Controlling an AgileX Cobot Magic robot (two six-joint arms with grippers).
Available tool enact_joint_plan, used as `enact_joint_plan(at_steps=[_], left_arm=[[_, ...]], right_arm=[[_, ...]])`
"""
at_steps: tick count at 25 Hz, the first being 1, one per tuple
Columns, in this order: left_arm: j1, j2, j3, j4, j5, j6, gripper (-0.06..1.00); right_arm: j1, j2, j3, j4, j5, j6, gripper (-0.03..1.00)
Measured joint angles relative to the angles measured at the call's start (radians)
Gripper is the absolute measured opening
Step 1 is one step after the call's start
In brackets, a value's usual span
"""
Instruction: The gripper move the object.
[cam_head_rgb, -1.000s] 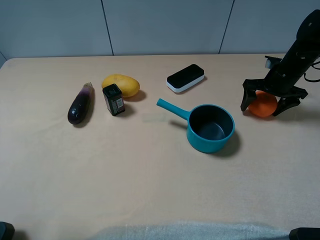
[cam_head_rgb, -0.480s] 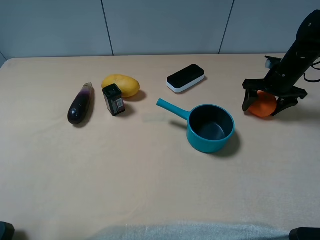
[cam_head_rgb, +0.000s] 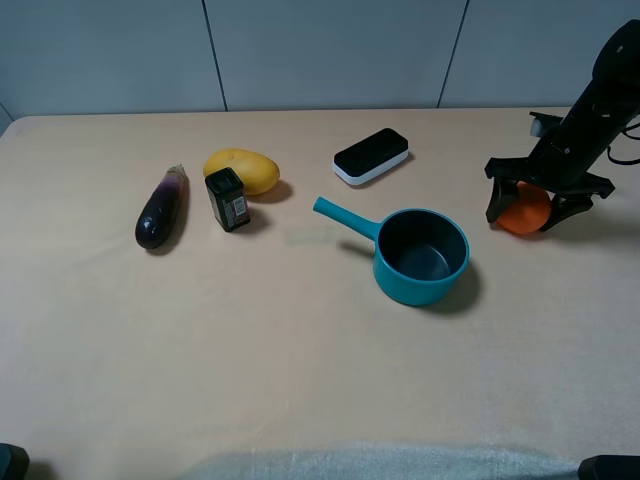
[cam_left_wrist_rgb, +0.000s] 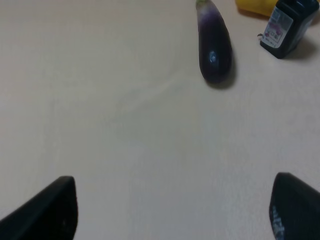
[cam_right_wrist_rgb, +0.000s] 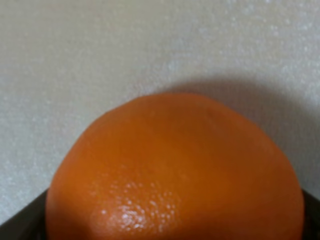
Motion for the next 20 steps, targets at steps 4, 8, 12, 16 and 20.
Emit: enact_joint_plan(at_steps=[4, 8, 12, 16, 20], left_arm=[[0.000, 0.000, 0.000, 0.000, 0.000, 0.000, 0.77], [0.000, 0.000, 0.000, 0.000, 0.000, 0.000, 0.77], [0.000, 0.000, 0.000, 0.000, 0.000, 0.000, 0.77], [0.000, 0.000, 0.000, 0.000, 0.000, 0.000, 0.77], [0.000, 0.000, 0.000, 0.000, 0.000, 0.000, 0.77]], right_arm=[[0.000, -0.021, -0.037, 0.001, 0.037, 0.000, 0.56], [0.000, -0.071, -0.076, 0.010, 0.072, 0.000, 0.56], [0.000, -0.126, -0.079, 0.013, 0.079, 0.000, 0.56], [0.000, -0.169, -0.079, 0.013, 0.102, 0.000, 0.56], [0.000, -0.209, -0.079, 0.013, 0.139, 0.000, 0.56]])
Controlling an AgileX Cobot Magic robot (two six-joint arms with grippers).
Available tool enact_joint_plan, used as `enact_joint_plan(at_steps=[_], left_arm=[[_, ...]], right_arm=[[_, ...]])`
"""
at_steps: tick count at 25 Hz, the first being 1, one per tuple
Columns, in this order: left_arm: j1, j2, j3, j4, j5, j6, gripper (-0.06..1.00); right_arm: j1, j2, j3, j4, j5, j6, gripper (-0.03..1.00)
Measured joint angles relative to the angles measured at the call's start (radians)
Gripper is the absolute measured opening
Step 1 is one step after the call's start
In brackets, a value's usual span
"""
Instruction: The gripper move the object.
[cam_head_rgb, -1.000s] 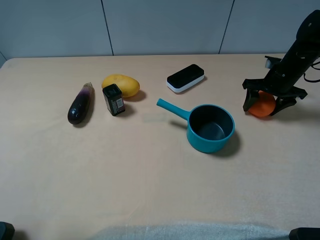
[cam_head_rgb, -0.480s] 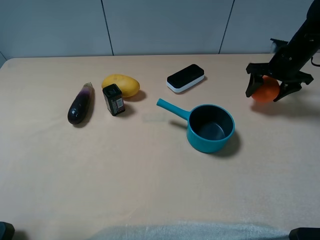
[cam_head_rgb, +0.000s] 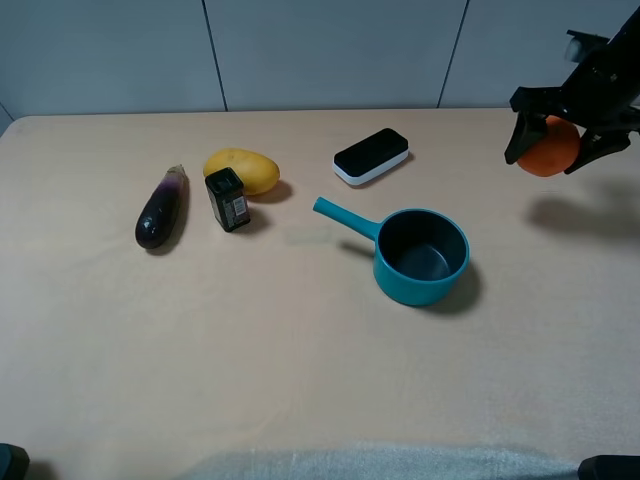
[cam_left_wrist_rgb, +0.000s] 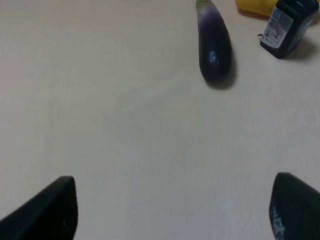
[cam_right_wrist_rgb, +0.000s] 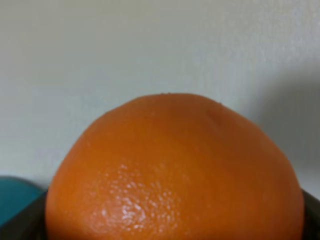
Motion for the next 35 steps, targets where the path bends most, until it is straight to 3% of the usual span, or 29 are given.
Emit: enact_joint_plan(at_steps=[6, 16, 35], left_arm=[[0.000, 0.000, 0.000, 0.000, 0.000, 0.000, 0.77], [0.000, 0.000, 0.000, 0.000, 0.000, 0.000, 0.77], [0.000, 0.000, 0.000, 0.000, 0.000, 0.000, 0.77]], right_arm=[[0.000, -0.033, 0.002, -0.001, 0.045, 0.000, 0.56], [0.005, -0.071, 0.102, -0.005, 0.020, 0.000, 0.56], [0.202, -0.078, 0.128, -0.055, -0.043, -0.014, 0.56]])
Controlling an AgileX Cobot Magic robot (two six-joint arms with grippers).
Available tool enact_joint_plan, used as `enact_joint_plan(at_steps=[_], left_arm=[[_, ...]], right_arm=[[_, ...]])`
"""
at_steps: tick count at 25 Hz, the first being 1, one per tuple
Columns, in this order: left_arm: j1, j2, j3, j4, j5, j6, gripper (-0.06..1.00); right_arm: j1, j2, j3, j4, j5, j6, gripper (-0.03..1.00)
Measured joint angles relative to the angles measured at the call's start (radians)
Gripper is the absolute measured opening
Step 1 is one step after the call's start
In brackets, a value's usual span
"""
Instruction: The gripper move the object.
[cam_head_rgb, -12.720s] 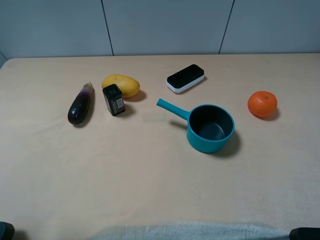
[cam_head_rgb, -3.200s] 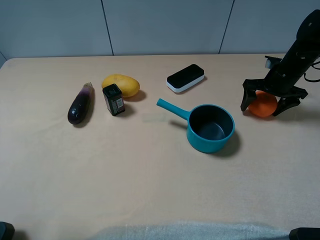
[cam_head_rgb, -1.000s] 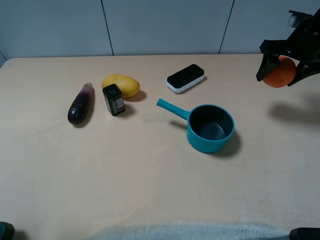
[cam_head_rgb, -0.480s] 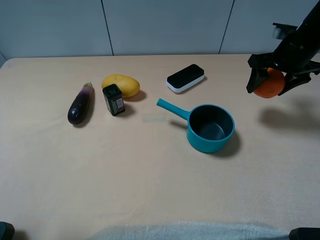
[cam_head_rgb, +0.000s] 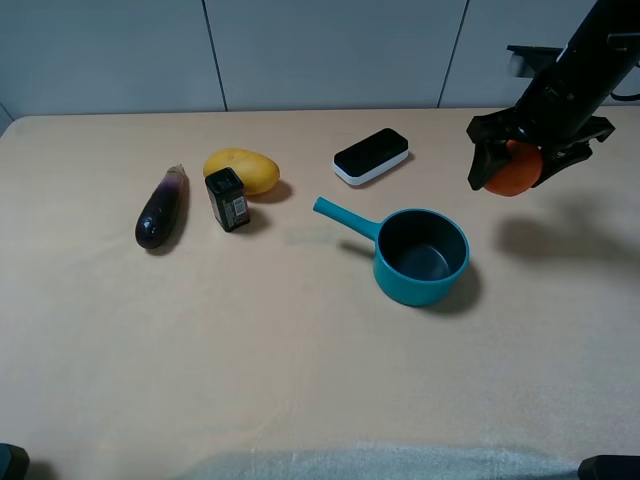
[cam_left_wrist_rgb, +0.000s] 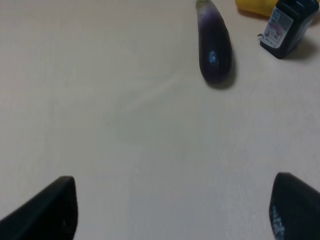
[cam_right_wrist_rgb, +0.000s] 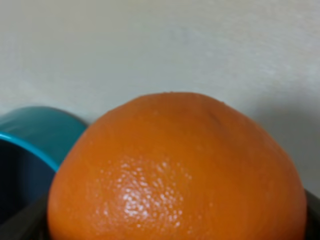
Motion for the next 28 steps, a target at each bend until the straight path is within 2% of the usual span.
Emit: enact_joint_plan(at_steps=[9, 28], left_arm=[[0.000, 0.000, 0.000, 0.000, 0.000, 0.000, 0.77], [0.000, 0.000, 0.000, 0.000, 0.000, 0.000, 0.77]], right_arm=[[0.062, 0.000, 0.001, -0.002, -0.023, -0.008, 0.56], [0.063, 0.109, -0.049, 0.003, -0.058, -0.018, 0.56]])
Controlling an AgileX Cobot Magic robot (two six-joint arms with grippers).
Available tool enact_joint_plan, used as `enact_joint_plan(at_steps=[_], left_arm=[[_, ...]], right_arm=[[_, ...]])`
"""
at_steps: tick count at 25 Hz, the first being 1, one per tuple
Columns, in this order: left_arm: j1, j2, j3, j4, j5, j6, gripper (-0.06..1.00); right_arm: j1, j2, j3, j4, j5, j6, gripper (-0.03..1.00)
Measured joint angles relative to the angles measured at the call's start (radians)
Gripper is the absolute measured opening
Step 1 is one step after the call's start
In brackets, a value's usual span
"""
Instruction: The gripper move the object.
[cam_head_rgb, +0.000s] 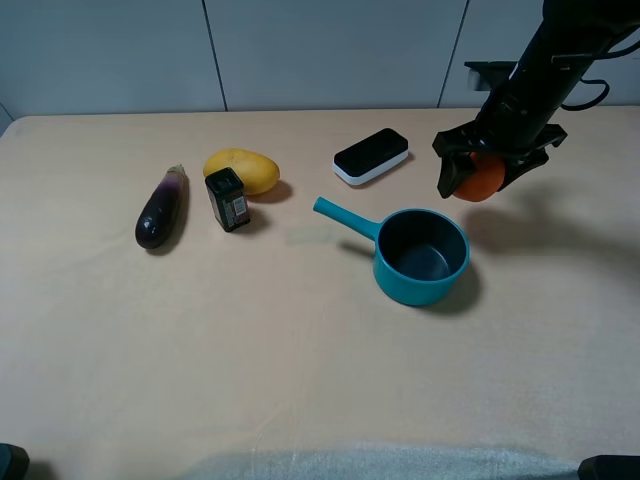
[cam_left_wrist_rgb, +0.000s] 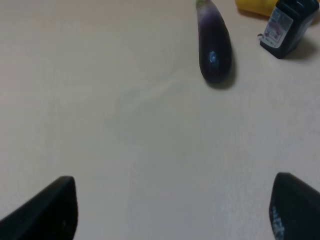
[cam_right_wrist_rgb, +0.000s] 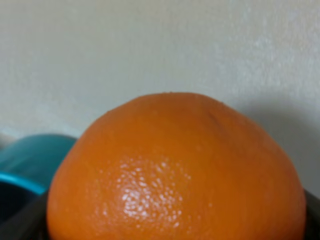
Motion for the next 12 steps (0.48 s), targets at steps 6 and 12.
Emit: enact_joint_plan(at_steps=[6, 12], left_arm=[[0.000, 0.000, 0.000, 0.000, 0.000, 0.000, 0.77], [0.000, 0.000, 0.000, 0.000, 0.000, 0.000, 0.77]], right_arm=[[0.003, 0.049, -0.016, 0.007, -0.011, -0.007, 0.56], [0.003, 0.090, -0.016, 0.025, -0.021, -0.023, 0.56]])
